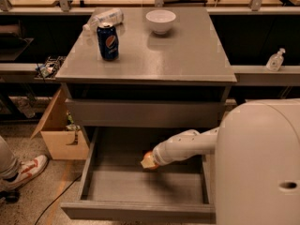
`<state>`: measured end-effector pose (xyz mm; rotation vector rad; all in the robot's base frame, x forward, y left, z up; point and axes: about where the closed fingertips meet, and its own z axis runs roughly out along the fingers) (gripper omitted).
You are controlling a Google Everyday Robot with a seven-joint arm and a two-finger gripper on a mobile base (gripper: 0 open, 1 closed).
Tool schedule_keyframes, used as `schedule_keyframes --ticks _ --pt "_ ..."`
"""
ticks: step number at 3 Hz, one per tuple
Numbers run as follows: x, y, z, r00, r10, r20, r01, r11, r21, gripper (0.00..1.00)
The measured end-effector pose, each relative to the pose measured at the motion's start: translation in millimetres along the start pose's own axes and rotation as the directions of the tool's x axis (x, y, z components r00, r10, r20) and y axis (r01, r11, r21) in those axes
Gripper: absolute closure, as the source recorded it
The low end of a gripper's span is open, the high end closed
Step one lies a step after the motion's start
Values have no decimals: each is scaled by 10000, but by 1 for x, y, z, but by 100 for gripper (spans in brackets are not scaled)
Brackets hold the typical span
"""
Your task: Place orange into middle drawer
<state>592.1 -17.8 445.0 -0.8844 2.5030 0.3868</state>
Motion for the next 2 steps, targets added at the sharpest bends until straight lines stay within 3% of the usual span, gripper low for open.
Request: schedule_keyframes --ticks 1,2 --pt "7 -4 31 10000 -63 -68 63 10000 -13 96" --pt "12 -8 53 9999 1 -118 -2 10000 -16 78"
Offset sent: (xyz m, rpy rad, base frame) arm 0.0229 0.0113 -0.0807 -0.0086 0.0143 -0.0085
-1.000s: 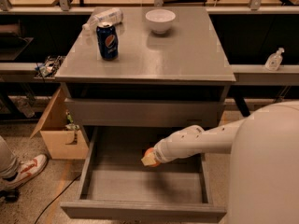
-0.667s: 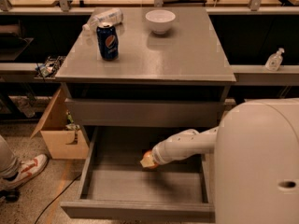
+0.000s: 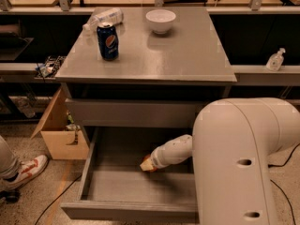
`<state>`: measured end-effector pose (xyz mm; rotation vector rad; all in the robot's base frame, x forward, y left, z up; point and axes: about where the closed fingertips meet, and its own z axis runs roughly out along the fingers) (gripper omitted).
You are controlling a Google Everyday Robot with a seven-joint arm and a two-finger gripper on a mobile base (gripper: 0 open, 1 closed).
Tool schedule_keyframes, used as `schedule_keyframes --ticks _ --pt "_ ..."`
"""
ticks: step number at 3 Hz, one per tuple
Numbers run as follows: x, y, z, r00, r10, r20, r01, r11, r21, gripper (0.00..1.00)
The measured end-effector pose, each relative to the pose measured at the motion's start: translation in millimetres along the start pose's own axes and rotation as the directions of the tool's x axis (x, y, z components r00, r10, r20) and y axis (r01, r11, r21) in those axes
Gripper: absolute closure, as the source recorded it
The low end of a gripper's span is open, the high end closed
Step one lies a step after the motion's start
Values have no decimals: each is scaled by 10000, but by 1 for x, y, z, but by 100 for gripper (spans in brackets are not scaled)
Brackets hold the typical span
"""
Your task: Place orange into middle drawer
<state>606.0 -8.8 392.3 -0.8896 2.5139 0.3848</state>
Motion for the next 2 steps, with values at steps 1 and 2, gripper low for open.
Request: schedule_keyframes --ticks 1,2 --pt "5 -3 16 9999 17 -125 -17 10000 11 54" --pt "6 -4 19 9999 0 -143 0 10000 31 31"
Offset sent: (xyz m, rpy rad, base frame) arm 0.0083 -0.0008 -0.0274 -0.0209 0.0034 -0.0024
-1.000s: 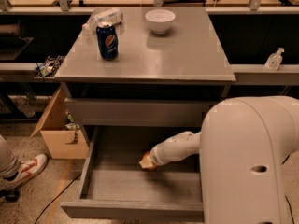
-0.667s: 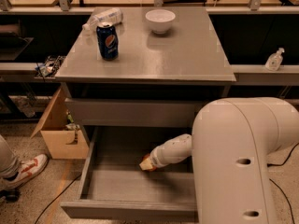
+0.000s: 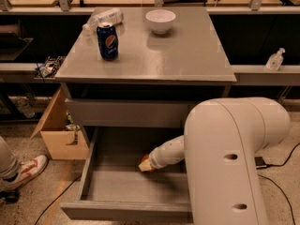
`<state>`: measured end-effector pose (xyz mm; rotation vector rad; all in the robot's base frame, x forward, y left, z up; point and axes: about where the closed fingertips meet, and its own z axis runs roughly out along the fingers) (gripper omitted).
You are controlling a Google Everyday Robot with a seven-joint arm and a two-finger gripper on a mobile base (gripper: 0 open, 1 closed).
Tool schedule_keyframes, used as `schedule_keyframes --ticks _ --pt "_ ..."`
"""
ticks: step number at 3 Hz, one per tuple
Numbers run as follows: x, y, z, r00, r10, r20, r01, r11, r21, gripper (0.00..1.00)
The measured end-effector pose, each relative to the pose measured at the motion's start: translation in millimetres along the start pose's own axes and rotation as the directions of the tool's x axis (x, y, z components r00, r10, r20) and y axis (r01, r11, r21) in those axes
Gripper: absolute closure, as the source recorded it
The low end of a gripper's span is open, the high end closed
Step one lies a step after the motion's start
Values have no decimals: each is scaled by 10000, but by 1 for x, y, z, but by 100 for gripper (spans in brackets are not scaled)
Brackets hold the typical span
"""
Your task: Place orange into middle drawer
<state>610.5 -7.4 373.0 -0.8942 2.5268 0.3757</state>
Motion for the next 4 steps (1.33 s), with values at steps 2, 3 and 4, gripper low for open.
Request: schedule_keyframes --ticks 2,3,4 --pt "-2 -3 -12 9997 -90 218 87 9999 143 0" --pt "-3 -9 -32 9986 -116 523 95 9991 404 0" --pt "-4 -13 -53 9953 -6 970 -30 9993 366 0"
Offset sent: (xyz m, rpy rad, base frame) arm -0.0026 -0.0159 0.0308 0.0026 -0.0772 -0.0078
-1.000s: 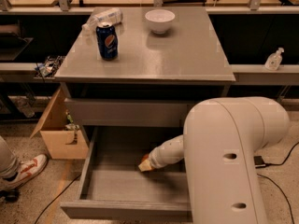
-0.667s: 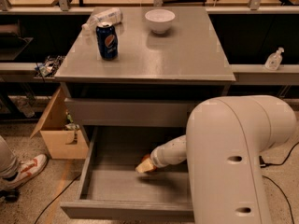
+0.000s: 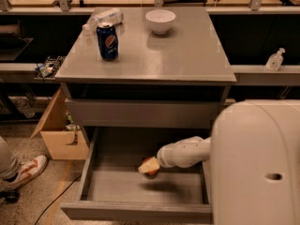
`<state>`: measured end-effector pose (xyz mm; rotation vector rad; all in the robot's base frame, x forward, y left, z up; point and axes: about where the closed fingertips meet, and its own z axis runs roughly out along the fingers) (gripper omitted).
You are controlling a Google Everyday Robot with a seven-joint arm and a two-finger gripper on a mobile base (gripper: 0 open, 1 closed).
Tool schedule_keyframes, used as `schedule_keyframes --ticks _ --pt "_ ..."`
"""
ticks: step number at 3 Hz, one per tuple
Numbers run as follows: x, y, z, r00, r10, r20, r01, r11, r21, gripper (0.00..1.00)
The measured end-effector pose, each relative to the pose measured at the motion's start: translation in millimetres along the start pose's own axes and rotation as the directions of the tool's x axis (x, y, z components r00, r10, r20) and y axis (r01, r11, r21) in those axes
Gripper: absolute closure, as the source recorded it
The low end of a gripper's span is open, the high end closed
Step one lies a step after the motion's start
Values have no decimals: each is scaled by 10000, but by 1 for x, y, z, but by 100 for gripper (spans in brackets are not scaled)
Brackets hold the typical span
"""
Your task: Place orange into middle drawer
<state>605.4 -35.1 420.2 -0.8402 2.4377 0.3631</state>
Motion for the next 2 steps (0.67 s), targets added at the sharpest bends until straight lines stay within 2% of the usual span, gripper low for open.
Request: schedule_keyframes --ticks 1,2 --pt "4 4 -16 9977 382 568 -355 9982 -475 0" --pt "4 11 -30 9899 830 1150 -710 9919 -1054 0"
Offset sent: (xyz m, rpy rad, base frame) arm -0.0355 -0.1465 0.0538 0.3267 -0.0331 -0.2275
